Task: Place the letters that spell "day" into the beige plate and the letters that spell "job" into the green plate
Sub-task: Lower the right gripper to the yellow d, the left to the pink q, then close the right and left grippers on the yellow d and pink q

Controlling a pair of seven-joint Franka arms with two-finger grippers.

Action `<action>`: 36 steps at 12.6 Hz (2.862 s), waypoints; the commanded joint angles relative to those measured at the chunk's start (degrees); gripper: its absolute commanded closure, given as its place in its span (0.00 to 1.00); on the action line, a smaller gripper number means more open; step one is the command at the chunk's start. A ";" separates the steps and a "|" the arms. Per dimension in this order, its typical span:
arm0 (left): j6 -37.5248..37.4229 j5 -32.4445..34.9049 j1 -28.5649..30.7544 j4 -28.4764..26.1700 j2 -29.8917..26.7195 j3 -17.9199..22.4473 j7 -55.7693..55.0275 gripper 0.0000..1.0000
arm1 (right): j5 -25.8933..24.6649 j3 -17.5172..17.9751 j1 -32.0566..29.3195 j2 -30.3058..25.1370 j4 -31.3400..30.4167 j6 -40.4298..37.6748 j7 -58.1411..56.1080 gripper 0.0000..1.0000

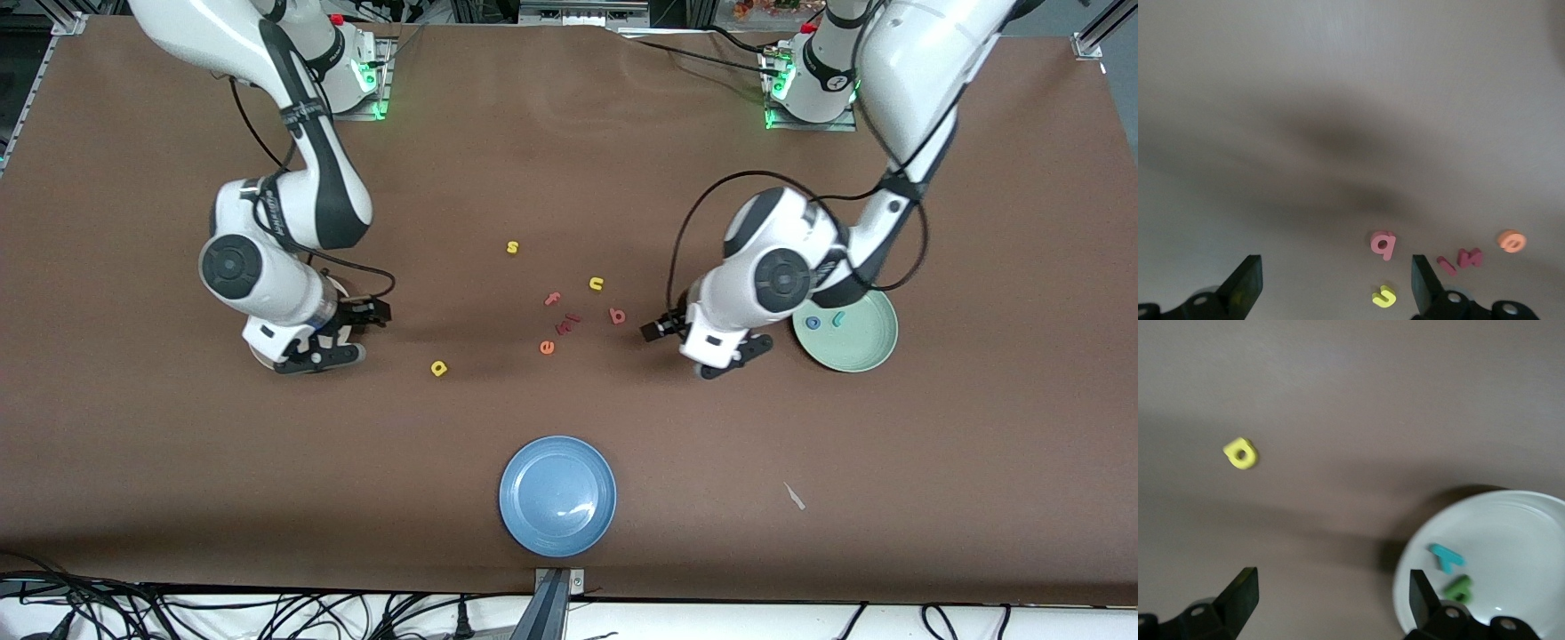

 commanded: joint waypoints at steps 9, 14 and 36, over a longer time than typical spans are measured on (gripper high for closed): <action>8.00 7.05 -8.30 1.77 8.47 3.06 -8.73 0.20 | 1.11 4.55 0.79 14.28 12.70 5.14 14.24 0.00; 8.00 7.22 -9.27 1.77 9.52 3.15 -8.99 0.33 | 1.20 5.25 0.96 15.77 12.79 7.96 14.77 0.02; -24.69 6.96 21.56 3.72 -2.60 -0.80 35.62 0.90 | 2.51 6.39 0.96 17.89 13.05 10.60 14.68 0.77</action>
